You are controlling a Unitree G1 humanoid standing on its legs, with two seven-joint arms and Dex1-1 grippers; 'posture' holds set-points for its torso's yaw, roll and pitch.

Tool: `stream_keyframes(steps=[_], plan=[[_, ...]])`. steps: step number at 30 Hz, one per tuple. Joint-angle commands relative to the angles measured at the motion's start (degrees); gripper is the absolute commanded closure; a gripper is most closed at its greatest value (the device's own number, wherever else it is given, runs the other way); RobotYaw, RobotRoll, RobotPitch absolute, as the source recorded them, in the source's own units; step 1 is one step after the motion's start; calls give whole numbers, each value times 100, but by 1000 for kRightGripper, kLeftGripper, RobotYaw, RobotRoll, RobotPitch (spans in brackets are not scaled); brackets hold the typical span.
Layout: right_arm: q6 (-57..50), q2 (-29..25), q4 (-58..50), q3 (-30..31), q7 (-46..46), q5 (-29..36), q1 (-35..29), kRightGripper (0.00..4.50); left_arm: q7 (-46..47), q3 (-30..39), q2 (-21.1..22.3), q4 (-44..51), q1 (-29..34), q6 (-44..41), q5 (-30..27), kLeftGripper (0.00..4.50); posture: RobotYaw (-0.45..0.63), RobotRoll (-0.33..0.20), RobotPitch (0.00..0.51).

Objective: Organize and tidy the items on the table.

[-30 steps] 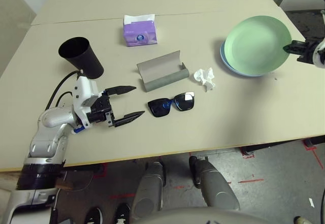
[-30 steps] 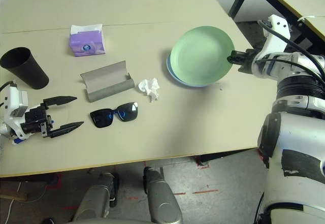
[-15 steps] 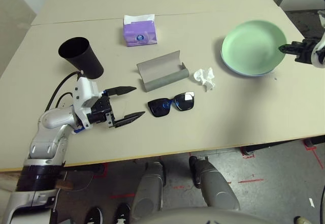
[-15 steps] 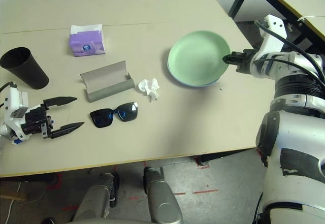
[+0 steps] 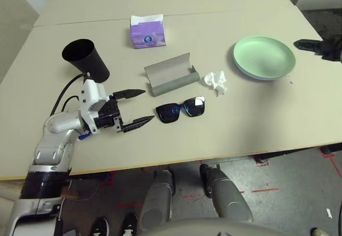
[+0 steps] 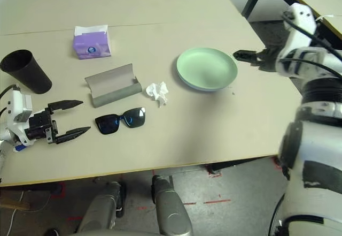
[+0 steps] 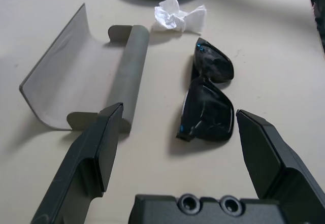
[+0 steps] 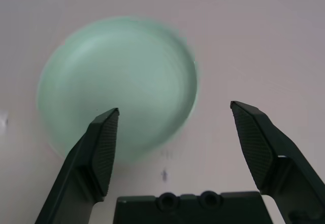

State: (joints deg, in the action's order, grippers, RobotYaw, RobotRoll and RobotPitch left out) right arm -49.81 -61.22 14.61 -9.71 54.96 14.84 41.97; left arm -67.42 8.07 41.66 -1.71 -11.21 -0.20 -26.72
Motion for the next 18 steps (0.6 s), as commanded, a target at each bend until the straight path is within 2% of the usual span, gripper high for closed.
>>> stream_keyframes(steps=[1,4,8,12,18], plan=[[-748,-135,-2294,-878,233,700,-1458,39,-118,37,66,-84,53,15,13,0,-170,0,251],[-967,278,-3701,-1365,-45,1025,-2580,39,-216,35,101,-127,25,5,-10,0,-182,0,253],[-436,944,-4310,-1031,-652,844,-3209,39,-244,83,131,-201,-48,-55,-30,0,-180,0,251],[245,1579,-4225,-430,-1212,544,-3149,39,-204,183,191,-106,14,-98,-63,0,-163,0,249],[1456,2300,-3283,564,-1796,-214,-2677,39,-92,356,245,92,228,-154,-90,0,-123,0,245]])
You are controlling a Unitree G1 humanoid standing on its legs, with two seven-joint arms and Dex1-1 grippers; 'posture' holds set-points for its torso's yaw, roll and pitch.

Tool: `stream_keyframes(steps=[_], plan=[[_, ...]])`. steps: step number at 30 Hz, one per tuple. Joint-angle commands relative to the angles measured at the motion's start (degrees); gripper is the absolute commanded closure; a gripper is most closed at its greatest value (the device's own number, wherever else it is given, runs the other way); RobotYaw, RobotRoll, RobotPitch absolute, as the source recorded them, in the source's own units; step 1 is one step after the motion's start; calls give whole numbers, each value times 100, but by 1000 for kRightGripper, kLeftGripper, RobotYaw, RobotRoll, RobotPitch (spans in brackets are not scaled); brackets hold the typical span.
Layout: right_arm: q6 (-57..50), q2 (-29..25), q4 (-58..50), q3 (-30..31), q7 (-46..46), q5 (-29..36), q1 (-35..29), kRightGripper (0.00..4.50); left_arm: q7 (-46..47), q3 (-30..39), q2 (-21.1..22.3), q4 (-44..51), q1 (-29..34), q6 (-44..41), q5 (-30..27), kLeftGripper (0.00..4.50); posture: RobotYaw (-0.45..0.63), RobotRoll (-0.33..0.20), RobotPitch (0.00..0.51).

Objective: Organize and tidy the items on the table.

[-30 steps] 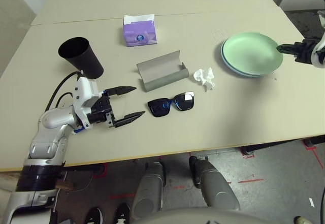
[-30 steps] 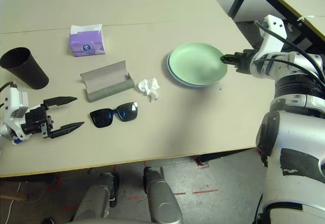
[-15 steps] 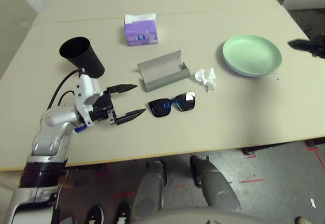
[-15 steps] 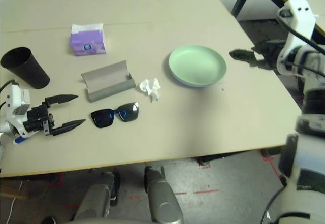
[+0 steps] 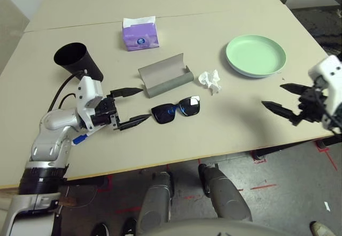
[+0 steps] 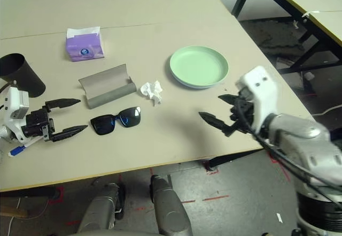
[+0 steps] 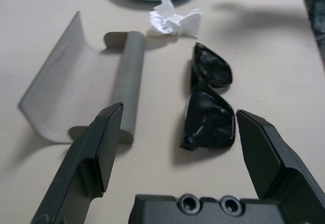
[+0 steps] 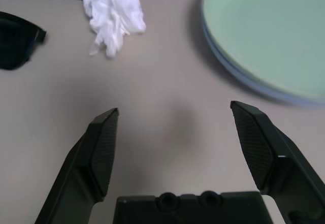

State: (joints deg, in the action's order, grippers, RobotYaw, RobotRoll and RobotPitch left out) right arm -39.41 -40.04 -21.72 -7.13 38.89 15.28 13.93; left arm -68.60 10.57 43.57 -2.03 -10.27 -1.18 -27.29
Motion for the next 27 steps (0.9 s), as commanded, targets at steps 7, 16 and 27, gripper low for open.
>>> stream_keyframes(steps=[7,16,27], plan=[[865,674,855,930,-48,-330,475,39,135,199,66,248,263,-91,-39,0,-97,0,234],[845,855,973,1370,161,-351,566,39,189,239,69,316,310,-122,-31,0,-93,0,228],[960,1139,1725,1448,-135,-634,745,39,286,246,54,623,426,-218,-69,0,-74,0,221]])
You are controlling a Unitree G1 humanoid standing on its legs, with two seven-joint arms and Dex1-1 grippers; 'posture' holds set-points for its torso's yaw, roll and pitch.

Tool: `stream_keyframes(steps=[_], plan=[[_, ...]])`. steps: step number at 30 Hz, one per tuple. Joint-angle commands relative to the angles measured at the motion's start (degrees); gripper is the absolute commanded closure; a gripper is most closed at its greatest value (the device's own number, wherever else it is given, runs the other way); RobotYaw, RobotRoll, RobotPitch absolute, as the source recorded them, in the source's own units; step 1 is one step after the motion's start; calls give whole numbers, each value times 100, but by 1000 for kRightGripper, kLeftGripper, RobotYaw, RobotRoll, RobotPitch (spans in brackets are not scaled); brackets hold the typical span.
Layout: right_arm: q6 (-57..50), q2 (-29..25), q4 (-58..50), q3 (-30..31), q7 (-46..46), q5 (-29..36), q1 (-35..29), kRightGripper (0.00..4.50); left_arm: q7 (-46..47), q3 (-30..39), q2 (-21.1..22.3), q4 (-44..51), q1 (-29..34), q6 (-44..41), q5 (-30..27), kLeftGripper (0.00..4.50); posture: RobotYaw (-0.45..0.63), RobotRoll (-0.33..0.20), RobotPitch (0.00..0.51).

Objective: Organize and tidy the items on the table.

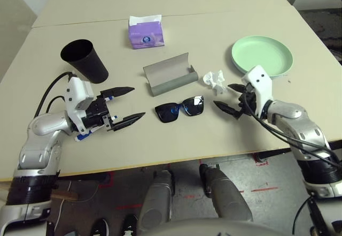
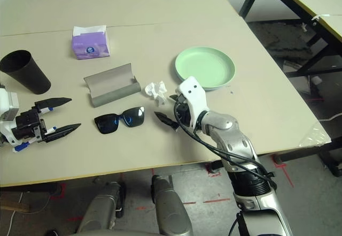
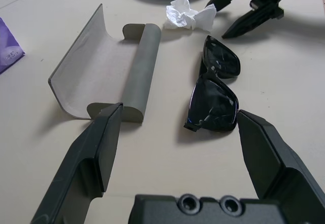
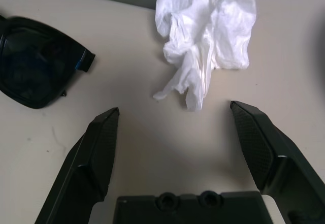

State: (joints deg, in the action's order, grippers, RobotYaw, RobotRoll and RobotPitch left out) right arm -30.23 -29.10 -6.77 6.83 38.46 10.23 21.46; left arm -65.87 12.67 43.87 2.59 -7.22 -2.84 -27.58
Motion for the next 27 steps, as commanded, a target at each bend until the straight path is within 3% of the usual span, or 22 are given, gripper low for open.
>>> stream_keyframes(steps=[1,24,27], plan=[[59,55,287,44,-119,-147,22,39,21,37,23,180,127,-60,-44,0,-74,0,221],[601,816,1737,126,-838,-659,910,39,144,-78,-122,310,142,-93,-41,0,-75,0,227],[630,871,1746,125,-781,-648,926,646,163,-93,-140,334,167,-106,-37,0,-73,0,227]])
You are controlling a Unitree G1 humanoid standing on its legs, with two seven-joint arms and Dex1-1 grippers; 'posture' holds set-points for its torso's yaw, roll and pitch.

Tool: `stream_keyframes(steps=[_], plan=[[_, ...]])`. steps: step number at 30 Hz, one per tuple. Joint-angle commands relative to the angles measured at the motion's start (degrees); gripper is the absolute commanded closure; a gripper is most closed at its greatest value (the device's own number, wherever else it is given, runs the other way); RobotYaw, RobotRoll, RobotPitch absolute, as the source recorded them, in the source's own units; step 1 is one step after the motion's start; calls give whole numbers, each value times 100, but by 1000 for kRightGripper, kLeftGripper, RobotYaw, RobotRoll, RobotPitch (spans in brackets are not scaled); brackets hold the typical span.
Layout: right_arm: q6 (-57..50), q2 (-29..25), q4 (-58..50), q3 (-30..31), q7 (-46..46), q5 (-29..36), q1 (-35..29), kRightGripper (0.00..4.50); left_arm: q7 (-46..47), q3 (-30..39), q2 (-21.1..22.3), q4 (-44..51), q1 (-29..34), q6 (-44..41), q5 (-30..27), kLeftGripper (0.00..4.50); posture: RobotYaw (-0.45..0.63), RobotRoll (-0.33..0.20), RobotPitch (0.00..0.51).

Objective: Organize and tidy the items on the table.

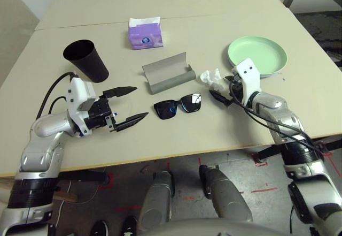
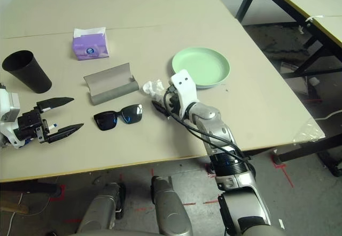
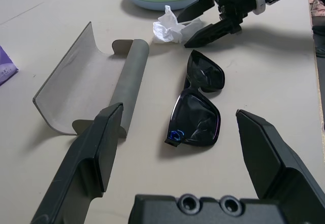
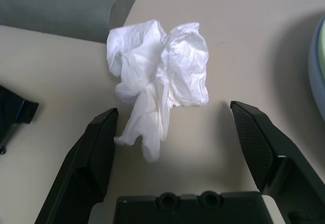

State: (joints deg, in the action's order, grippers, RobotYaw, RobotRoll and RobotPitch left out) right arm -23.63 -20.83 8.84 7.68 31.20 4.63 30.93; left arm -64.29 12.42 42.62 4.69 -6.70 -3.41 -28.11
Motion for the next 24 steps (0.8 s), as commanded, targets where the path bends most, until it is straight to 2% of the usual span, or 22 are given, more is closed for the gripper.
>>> stream_keyframes(steps=[1,11,17,24], plan=[[-24,53,181,38,-32,-82,-24,991,21,-73,-19,148,123,-63,13,0,-73,0,228],[-16,32,92,-26,72,-49,-54,4472,167,-108,-42,303,69,-280,7,0,-82,0,227],[-111,-168,51,-273,109,42,156,4472,128,-125,-64,143,37,-242,43,0,-89,0,228],[-350,-595,-55,-641,244,134,801,4472,72,-163,-120,-18,45,-156,86,0,-103,0,228]])
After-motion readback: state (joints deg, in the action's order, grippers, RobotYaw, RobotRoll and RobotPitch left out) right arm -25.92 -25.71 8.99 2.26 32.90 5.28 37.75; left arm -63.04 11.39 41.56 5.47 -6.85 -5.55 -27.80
